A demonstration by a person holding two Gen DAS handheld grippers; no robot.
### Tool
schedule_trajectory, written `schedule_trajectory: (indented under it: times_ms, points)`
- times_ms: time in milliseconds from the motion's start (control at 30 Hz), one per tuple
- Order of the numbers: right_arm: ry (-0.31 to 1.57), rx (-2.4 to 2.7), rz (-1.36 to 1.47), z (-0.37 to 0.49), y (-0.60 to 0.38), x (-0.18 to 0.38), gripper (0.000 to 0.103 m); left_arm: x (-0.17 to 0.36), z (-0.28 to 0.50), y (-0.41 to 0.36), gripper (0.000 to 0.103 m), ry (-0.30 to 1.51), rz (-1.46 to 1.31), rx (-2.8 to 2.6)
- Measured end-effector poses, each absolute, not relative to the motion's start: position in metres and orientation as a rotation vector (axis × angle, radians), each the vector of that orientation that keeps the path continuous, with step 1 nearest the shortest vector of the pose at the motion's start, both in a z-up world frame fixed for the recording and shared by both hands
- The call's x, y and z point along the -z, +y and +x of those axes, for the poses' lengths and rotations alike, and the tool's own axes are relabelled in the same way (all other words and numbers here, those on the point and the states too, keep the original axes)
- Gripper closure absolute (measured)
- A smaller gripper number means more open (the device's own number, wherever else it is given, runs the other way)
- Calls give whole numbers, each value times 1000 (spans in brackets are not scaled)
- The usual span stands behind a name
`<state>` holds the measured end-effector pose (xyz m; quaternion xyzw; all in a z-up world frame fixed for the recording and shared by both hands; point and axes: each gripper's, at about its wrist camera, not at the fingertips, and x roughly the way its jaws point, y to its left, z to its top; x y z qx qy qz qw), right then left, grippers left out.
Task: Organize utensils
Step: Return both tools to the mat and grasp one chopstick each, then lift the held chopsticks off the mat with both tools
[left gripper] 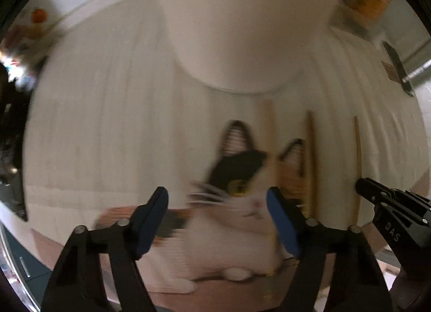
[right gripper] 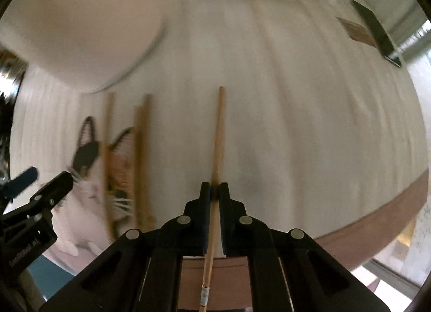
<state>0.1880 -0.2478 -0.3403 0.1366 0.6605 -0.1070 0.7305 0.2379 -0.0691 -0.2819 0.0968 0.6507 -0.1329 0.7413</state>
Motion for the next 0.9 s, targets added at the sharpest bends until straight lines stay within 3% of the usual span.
schedule_trajectory:
  times_ms: [67,133,167,267,633,900]
  points:
    - [1460,265,327,180,-269,340,97,286,238,-82,41,1441,225,318]
    - [1468,274,357,174,-285,339,97,291,236,-96,54,1448,265,338]
    - [1471,271,379,172,-292,340,97,294,234,-100,71,1454,286,339]
    - [1485,267,405,166,-305,341,97,304,228,-99,96,1446,308,328]
    - [1503,157,375,168,-266,337,96,353,214,-24,98,1499,184,184]
    - [1539,121,268,175,-249,333,96,375,200,-27,98,1492,170,178]
